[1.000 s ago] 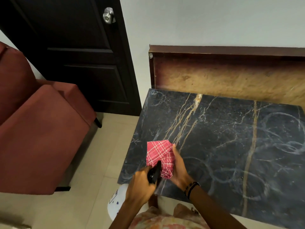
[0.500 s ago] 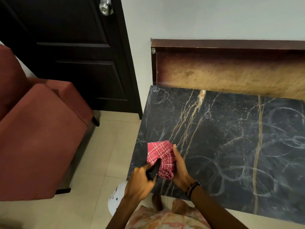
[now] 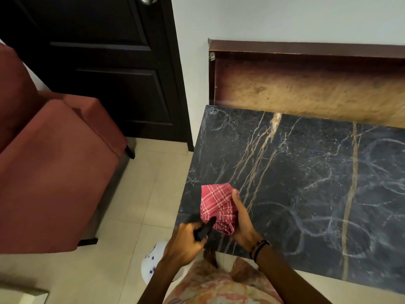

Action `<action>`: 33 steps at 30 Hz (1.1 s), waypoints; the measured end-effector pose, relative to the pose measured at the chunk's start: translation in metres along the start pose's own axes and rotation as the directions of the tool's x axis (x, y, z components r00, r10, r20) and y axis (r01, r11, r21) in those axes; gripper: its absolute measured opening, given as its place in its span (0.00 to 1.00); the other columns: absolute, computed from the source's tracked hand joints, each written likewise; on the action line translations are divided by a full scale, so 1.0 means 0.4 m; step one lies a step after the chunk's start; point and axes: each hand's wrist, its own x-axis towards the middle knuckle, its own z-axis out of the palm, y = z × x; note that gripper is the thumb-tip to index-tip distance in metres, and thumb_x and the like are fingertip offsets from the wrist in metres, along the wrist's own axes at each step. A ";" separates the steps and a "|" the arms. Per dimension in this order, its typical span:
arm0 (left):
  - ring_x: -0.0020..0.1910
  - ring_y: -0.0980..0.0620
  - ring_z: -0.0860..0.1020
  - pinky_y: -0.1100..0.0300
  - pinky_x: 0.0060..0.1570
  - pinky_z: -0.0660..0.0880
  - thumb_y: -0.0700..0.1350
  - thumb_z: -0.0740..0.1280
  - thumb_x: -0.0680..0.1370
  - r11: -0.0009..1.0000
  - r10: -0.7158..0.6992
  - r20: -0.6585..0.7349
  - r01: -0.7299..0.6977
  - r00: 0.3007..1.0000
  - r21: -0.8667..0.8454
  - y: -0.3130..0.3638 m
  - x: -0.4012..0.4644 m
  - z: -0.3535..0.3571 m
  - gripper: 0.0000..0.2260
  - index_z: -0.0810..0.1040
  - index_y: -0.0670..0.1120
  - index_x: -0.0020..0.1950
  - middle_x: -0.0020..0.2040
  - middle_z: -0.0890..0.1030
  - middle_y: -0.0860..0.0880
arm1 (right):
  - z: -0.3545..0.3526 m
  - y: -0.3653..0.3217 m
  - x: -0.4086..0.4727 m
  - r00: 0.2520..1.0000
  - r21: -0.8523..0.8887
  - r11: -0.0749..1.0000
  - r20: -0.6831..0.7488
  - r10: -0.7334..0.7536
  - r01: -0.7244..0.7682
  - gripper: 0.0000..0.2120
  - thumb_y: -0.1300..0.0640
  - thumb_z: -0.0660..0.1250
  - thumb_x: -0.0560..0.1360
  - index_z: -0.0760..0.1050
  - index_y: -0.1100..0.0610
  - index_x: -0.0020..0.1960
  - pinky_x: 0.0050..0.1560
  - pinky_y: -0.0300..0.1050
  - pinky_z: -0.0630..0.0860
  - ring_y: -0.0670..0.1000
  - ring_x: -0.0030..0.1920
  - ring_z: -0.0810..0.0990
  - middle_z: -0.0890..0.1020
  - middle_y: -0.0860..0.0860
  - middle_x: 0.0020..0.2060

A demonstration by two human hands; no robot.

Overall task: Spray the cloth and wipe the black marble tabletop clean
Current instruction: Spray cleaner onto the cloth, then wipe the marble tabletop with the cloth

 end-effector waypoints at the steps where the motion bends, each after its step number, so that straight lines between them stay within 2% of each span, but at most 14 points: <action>1: 0.36 0.54 0.75 0.69 0.33 0.65 0.45 0.67 0.74 1.000 -0.012 0.007 0.012 1.000 -0.009 -0.011 -0.003 0.000 0.06 0.79 0.46 0.50 0.39 0.78 0.50 | -0.001 -0.005 0.002 0.999 -0.041 0.999 -0.015 -0.033 0.033 0.22 0.42 0.61 0.76 0.68 0.51 0.66 0.60 0.61 0.75 0.60 0.58 0.80 0.79 0.59 0.60; 3: 0.36 0.53 0.78 0.71 0.33 0.66 0.44 0.69 0.74 0.994 -0.049 -0.058 0.043 0.997 -0.103 -0.039 -0.006 -0.008 0.03 0.80 0.47 0.47 0.37 0.79 0.51 | -0.003 -0.016 0.005 0.982 -0.229 0.960 -0.060 -0.179 0.161 0.22 0.44 0.65 0.74 0.67 0.47 0.65 0.55 0.58 0.79 0.57 0.55 0.81 0.80 0.55 0.58; 5: 0.34 0.56 0.79 0.69 0.35 0.70 0.42 0.70 0.73 0.949 -0.108 -0.192 0.043 0.975 -0.312 -0.061 -0.006 -0.025 0.02 0.80 0.49 0.43 0.36 0.81 0.50 | -0.008 -0.024 -0.003 0.914 -0.554 0.758 0.012 -0.406 0.344 0.15 0.45 0.66 0.74 0.70 0.46 0.59 0.49 0.51 0.81 0.51 0.49 0.82 0.81 0.52 0.53; 7: 0.24 0.56 0.73 0.65 0.27 0.69 0.40 0.70 0.73 0.862 -0.212 -0.286 0.041 0.934 -0.505 -0.073 0.000 -0.044 0.02 0.80 0.47 0.42 0.34 0.79 0.44 | -0.039 -0.009 0.001 0.835 -0.842 0.300 0.274 -0.477 0.448 0.17 0.43 0.65 0.75 0.72 0.50 0.60 0.53 0.50 0.79 0.49 0.52 0.80 0.80 0.53 0.56; 8: 0.21 0.55 0.69 0.63 0.22 0.66 0.39 0.70 0.74 0.810 -0.263 -0.292 0.046 0.919 -0.585 -0.074 0.004 -0.052 0.02 0.80 0.44 0.42 0.34 0.77 0.41 | -0.064 0.011 0.011 0.806 -0.881 -0.034 0.447 -0.388 0.473 0.21 0.41 0.62 0.76 0.71 0.52 0.64 0.60 0.54 0.75 0.50 0.59 0.77 0.79 0.53 0.60; 9: 0.20 0.55 0.65 0.62 0.21 0.63 0.38 0.69 0.74 0.767 -0.300 -0.295 0.046 0.907 -0.640 -0.074 0.011 -0.059 0.02 0.80 0.43 0.43 0.35 0.75 0.40 | -0.104 0.041 0.028 0.766 -0.791 -0.347 0.594 -0.244 0.503 0.26 0.38 0.59 0.75 0.70 0.52 0.66 0.64 0.58 0.70 0.53 0.65 0.73 0.76 0.53 0.64; 10: 0.19 0.54 0.64 0.62 0.21 0.62 0.37 0.68 0.74 0.741 -0.321 -0.302 0.040 0.898 -0.670 -0.076 0.016 -0.064 0.02 0.80 0.43 0.43 0.36 0.75 0.40 | -0.141 0.067 0.039 0.742 -0.673 -0.527 0.661 -0.111 0.520 0.28 0.35 0.58 0.74 0.70 0.52 0.66 0.67 0.61 0.66 0.55 0.68 0.70 0.75 0.52 0.66; 11: 0.19 0.54 0.64 0.62 0.21 0.62 0.36 0.68 0.74 0.731 -0.328 -0.316 0.028 0.890 -0.682 -0.076 0.020 -0.069 0.03 0.80 0.43 0.42 0.37 0.75 0.40 | -0.161 0.081 0.038 0.740 -0.615 -0.586 0.671 -0.037 0.528 0.29 0.32 0.58 0.73 0.71 0.51 0.64 0.70 0.61 0.61 0.56 0.69 0.68 0.74 0.51 0.67; 15: 0.19 0.56 0.64 0.62 0.20 0.63 0.37 0.68 0.75 0.712 -0.328 -0.364 -0.025 0.872 -0.702 -0.074 0.030 -0.089 0.05 0.80 0.45 0.41 0.37 0.76 0.40 | -0.139 0.060 0.025 0.734 -0.665 -0.577 0.661 -0.158 0.474 0.31 0.29 0.55 0.74 0.68 0.48 0.68 0.74 0.61 0.50 0.56 0.75 0.59 0.67 0.50 0.73; 18: 0.19 0.56 0.65 0.62 0.21 0.63 0.37 0.68 0.74 0.702 -0.324 -0.375 -0.045 0.868 -0.711 -0.072 0.037 -0.102 0.05 0.80 0.46 0.42 0.35 0.78 0.44 | -0.139 0.060 0.062 0.775 -0.585 -0.654 0.632 0.004 0.481 0.33 0.29 0.51 0.75 0.58 0.43 0.75 0.73 0.67 0.46 0.59 0.77 0.47 0.56 0.49 0.77; 21: 0.19 0.57 0.66 0.64 0.21 0.64 0.36 0.68 0.74 0.688 -0.325 -0.390 -0.068 0.862 -0.722 -0.068 0.036 -0.120 0.05 0.79 0.45 0.43 0.34 0.82 0.54 | -0.152 0.061 0.119 0.779 -0.522 -0.680 0.617 0.115 0.514 0.32 0.30 0.51 0.75 0.57 0.42 0.75 0.71 0.71 0.51 0.60 0.76 0.50 0.59 0.50 0.76; 26: 0.20 0.57 0.67 0.64 0.21 0.64 0.35 0.67 0.74 0.706 -0.324 -0.436 -0.093 0.840 -0.702 -0.070 0.033 -0.137 0.07 0.79 0.46 0.44 0.36 0.82 0.58 | -0.037 0.035 0.237 0.831 -0.594 -0.685 0.556 0.031 0.423 0.32 0.31 0.49 0.75 0.65 0.47 0.73 0.68 0.74 0.55 0.60 0.75 0.55 0.65 0.53 0.74; 30: 0.21 0.57 0.66 0.64 0.20 0.64 0.34 0.67 0.74 0.720 -0.316 -0.455 -0.102 0.832 -0.687 -0.078 0.044 -0.143 0.08 0.79 0.47 0.44 0.35 0.82 0.58 | 0.020 0.106 0.233 0.734 -0.479 -0.684 0.668 0.122 0.550 0.31 0.32 0.55 0.74 0.65 0.46 0.72 0.68 0.74 0.54 0.61 0.73 0.62 0.67 0.53 0.73; 33: 0.21 0.57 0.66 0.64 0.21 0.65 0.36 0.68 0.74 0.717 -0.329 -0.449 -0.089 0.831 -0.691 -0.083 0.054 -0.146 0.06 0.79 0.47 0.43 0.34 0.81 0.58 | -0.057 0.156 0.142 0.660 -0.399 -0.658 0.724 0.202 0.639 0.28 0.33 0.54 0.76 0.65 0.44 0.72 0.70 0.71 0.51 0.59 0.74 0.60 0.66 0.51 0.73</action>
